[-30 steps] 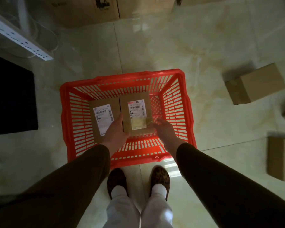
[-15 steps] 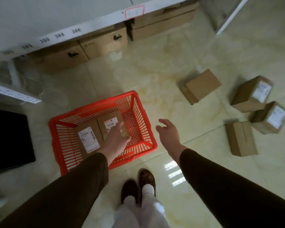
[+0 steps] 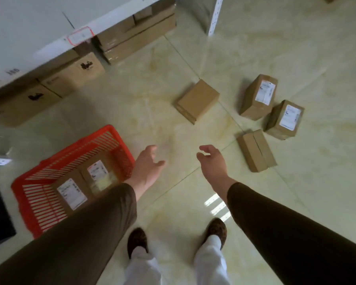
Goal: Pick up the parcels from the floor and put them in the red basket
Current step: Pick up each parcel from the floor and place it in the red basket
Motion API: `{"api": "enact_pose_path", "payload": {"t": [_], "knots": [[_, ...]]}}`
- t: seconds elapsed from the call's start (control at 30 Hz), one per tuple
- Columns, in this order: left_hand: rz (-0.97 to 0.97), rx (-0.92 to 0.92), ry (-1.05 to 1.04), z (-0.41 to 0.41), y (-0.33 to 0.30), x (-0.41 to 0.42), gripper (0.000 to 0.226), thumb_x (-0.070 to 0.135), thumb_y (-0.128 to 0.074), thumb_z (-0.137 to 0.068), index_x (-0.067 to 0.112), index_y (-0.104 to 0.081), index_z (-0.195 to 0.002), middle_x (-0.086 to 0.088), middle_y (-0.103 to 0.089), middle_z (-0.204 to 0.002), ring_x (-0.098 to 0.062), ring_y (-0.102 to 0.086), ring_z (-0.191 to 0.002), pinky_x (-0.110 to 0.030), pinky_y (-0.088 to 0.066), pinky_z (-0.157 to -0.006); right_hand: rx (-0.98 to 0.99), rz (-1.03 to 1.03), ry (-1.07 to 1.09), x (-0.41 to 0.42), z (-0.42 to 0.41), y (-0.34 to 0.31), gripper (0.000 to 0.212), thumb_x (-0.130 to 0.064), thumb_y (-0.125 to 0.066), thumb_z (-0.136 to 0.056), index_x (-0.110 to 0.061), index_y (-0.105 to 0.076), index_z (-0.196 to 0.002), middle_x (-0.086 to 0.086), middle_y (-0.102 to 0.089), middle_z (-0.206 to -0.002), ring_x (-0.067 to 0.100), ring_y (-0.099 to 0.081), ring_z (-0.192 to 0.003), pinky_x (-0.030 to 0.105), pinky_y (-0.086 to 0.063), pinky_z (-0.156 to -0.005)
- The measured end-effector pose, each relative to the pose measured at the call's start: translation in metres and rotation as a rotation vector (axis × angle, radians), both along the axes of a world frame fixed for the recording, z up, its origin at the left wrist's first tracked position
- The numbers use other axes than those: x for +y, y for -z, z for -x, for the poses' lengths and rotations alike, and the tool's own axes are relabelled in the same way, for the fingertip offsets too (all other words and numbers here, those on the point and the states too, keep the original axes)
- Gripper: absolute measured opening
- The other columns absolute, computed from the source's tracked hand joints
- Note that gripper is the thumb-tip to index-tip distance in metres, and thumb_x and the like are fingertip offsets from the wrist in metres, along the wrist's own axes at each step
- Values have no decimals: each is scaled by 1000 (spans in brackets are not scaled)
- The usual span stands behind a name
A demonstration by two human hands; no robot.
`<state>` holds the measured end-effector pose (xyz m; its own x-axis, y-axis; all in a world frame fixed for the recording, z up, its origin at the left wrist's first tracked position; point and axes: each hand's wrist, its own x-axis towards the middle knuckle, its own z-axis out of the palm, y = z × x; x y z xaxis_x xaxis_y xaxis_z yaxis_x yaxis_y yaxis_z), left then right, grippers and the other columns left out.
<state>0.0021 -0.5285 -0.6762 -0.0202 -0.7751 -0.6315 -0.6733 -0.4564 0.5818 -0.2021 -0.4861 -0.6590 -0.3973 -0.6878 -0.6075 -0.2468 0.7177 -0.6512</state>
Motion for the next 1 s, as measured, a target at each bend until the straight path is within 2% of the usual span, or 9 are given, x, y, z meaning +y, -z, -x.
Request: {"api": "enact_pose_path", "payload": {"t": [0.17,0.33,0.53,0.67,0.8,0.9,1.0], "knots": [[-26,66,-51,81,-8,6,58,22,-69,-93,16,-45,-145,-11,-58,-131,-25,-59,-119,-40,-46,-105,-4,15,21,11,93,-5,27,-25,-57,-99,-24,-63,-126,-7,-60,-127,21,-65,-103,34,-53,-87],[-70,78,-11,146,-9,11,37,23,-67,-94,15,-60,-129,-7,-61,-125,-21,-60,-112,-32,-46,-94,-4,-21,90,11,162,-1,20,-25,-60,-98,-25,-63,-117,-7,-64,-116,15,-62,-97,26,-45,-79],[-122,92,24,201,-8,-12,29,26,-67,-92,21,-64,-120,-4,-61,-125,-19,-60,-114,-33,-47,-95,73,-56,88,-5,223,0,26,-30,-58,-98,-21,-65,-121,-5,-66,-111,21,-64,-97,36,-54,-86],[-119,67,83,242,-5,-26,28,26,-67,-91,20,-63,-118,-1,-63,-122,-17,-60,-115,-23,-45,-81,86,-54,94,-13,262,8,26,-31,-57,-99,-20,-65,-121,-2,-67,-114,24,-65,-103,39,-54,-93],[-142,74,32,294,8,-29,30,29,-69,-90,20,-64,-117,-2,-65,-126,-20,-62,-114,-34,-48,-94,73,-79,38,-15,308,25,26,-30,-55,-100,-19,-66,-121,0,-68,-116,22,-65,-103,37,-54,-89],[-145,58,15,335,25,-24,33,25,-67,-93,13,-63,-124,-4,-64,-130,-19,-60,-117,-27,-43,-93,49,-112,-19,-15,342,41,25,-29,-55,-100,-20,-66,-121,0,-68,-116,22,-64,-105,32,-50,-86],[-172,61,-51,372,43,-17,44,24,-66,-95,10,-57,-135,-10,-59,-137,-24,-56,-125,-32,-43,-102,25,-122,-69,-17,375,57,29,-30,-54,-101,-20,-64,-126,0,-68,-120,22,-65,-105,32,-50,-85]]}}
